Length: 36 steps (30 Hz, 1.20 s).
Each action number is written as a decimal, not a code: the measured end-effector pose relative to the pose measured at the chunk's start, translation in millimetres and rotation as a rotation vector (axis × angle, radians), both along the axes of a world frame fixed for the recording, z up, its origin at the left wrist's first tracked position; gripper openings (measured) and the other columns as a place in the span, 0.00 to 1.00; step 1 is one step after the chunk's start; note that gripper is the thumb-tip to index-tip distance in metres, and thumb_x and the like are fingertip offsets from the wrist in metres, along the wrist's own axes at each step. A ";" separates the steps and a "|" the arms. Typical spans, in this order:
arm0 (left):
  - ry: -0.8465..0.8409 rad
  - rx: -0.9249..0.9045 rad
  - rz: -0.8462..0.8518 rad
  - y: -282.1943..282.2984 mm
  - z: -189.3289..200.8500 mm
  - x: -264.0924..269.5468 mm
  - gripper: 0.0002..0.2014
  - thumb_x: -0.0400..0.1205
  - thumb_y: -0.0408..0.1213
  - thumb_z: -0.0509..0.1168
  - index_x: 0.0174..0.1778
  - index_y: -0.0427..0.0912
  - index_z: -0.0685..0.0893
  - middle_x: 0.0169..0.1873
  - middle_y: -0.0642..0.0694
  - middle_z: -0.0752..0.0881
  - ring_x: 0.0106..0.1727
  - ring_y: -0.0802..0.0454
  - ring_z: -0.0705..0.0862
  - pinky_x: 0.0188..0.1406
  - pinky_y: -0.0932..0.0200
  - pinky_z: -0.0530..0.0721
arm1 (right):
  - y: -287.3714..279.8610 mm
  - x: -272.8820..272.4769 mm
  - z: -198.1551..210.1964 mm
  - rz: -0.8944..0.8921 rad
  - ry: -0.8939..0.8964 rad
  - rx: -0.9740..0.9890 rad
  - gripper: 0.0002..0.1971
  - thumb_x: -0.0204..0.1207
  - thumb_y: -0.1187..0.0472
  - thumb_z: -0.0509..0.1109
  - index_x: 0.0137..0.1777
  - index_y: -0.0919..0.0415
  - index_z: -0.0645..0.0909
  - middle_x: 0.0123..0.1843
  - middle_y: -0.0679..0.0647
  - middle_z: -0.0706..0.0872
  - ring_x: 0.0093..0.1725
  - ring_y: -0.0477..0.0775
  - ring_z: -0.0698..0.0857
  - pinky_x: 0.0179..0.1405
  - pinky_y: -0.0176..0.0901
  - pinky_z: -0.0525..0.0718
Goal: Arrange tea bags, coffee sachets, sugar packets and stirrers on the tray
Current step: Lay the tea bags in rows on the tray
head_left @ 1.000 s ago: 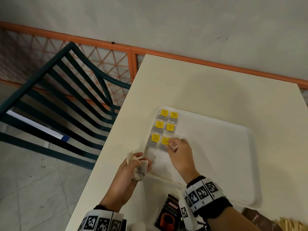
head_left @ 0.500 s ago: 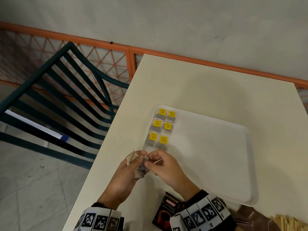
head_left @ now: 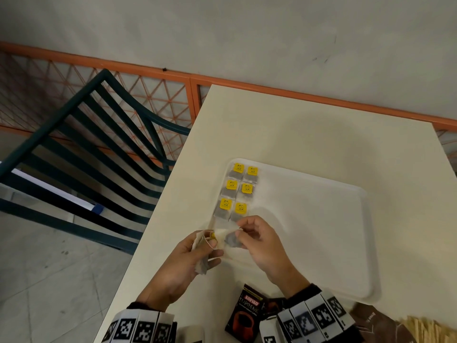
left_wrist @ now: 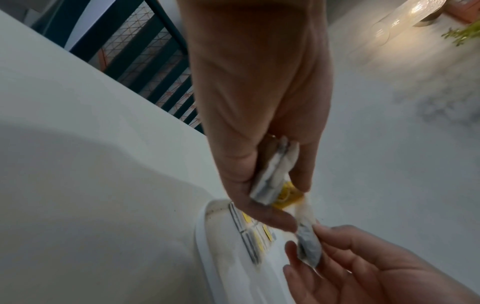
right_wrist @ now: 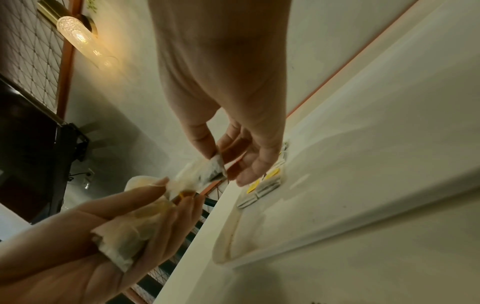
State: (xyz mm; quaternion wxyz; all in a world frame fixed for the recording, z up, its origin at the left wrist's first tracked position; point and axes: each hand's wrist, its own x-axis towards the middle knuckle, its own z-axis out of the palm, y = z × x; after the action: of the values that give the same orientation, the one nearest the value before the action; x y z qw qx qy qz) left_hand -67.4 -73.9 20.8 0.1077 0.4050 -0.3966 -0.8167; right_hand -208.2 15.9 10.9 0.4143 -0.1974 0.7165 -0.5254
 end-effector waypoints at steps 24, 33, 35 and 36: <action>-0.078 -0.010 0.097 4.7 3.1 -4.4 0.16 0.70 0.44 0.69 0.48 0.38 0.84 0.38 0.44 0.82 0.29 0.58 0.70 0.23 0.67 0.69 | 8.9 28.5 -3.1 0.155 0.336 -0.231 0.08 0.68 0.66 0.74 0.47 0.57 0.85 0.46 0.46 0.78 0.49 0.42 0.83 0.51 0.29 0.83; -0.131 -0.113 0.106 1.2 -4.5 3.4 0.05 0.77 0.31 0.68 0.47 0.37 0.84 0.31 0.43 0.73 0.29 0.55 0.69 0.26 0.63 0.68 | 7.9 21.6 -12.2 0.099 -0.012 -0.069 0.10 0.74 0.61 0.72 0.54 0.53 0.80 0.50 0.52 0.83 0.50 0.47 0.84 0.45 0.44 0.89; -0.135 -0.120 0.104 0.2 -5.7 3.9 0.05 0.75 0.31 0.69 0.46 0.37 0.85 0.30 0.44 0.73 0.28 0.56 0.69 0.26 0.63 0.68 | 5.1 18.3 -11.7 0.231 -0.033 0.006 0.08 0.75 0.64 0.71 0.53 0.55 0.81 0.49 0.52 0.85 0.45 0.47 0.84 0.39 0.35 0.86; -0.138 -0.117 0.114 -0.4 -6.2 4.0 0.04 0.77 0.30 0.67 0.46 0.38 0.85 0.29 0.44 0.73 0.28 0.56 0.69 0.25 0.63 0.68 | 3.8 17.8 -10.7 0.271 -0.025 0.021 0.06 0.75 0.65 0.70 0.50 0.56 0.82 0.46 0.53 0.86 0.41 0.47 0.83 0.35 0.32 0.83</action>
State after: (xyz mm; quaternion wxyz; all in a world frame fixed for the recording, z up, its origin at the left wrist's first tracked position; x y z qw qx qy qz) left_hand -63.3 -74.3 14.6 0.1499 0.4751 -0.4266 -0.7549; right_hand -190.3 19.7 0.3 0.4923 -0.2817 0.6836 -0.4594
